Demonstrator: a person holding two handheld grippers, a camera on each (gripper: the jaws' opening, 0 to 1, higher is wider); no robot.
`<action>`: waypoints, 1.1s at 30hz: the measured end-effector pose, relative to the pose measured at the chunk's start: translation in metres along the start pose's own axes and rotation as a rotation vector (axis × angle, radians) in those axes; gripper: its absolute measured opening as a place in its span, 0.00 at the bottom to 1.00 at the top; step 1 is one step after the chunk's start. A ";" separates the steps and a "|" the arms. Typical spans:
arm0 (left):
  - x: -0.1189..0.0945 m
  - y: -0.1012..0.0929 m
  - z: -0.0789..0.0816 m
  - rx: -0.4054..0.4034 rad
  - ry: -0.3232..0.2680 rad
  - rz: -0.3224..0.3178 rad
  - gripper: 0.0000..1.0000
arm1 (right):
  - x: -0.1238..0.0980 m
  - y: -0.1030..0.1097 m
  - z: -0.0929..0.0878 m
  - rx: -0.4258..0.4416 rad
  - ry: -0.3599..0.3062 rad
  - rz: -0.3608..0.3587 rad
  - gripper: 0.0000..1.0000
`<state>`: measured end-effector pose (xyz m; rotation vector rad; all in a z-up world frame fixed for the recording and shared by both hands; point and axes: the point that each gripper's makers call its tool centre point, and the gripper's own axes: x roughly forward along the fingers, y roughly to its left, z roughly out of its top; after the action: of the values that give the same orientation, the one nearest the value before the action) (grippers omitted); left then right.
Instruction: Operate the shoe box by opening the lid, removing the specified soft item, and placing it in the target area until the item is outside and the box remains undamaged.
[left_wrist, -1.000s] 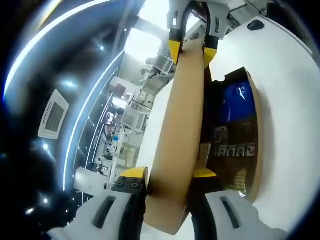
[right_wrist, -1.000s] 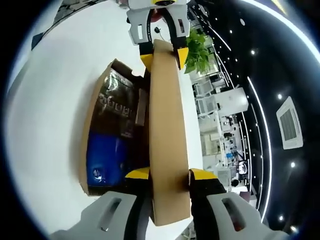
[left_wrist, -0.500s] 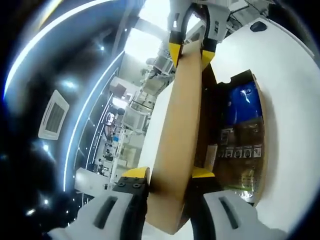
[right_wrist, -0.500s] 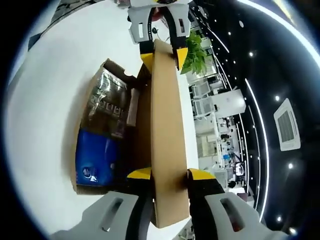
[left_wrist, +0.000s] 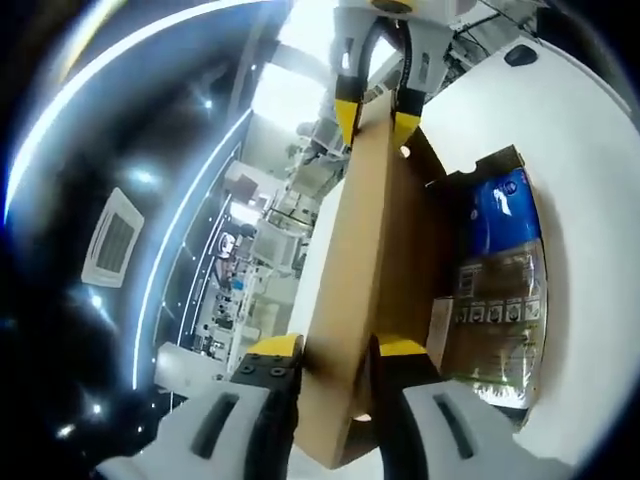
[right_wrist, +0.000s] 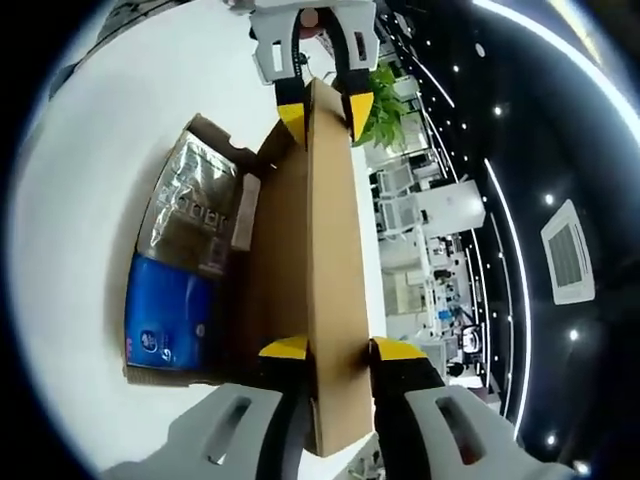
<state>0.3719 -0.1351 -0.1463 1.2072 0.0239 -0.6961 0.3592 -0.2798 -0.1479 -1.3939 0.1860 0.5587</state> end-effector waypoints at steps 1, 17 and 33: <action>0.001 0.001 0.000 0.000 0.000 0.001 0.25 | 0.001 -0.001 0.000 0.000 -0.001 0.000 0.20; 0.015 0.016 -0.003 0.037 -0.005 0.010 0.22 | 0.013 -0.016 -0.004 0.011 -0.010 0.004 0.17; 0.026 0.022 -0.004 0.016 -0.022 -0.025 0.26 | 0.021 -0.024 -0.005 0.027 -0.002 0.007 0.15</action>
<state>0.4051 -0.1402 -0.1390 1.2159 0.0149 -0.7329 0.3902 -0.2808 -0.1370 -1.3668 0.1961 0.5615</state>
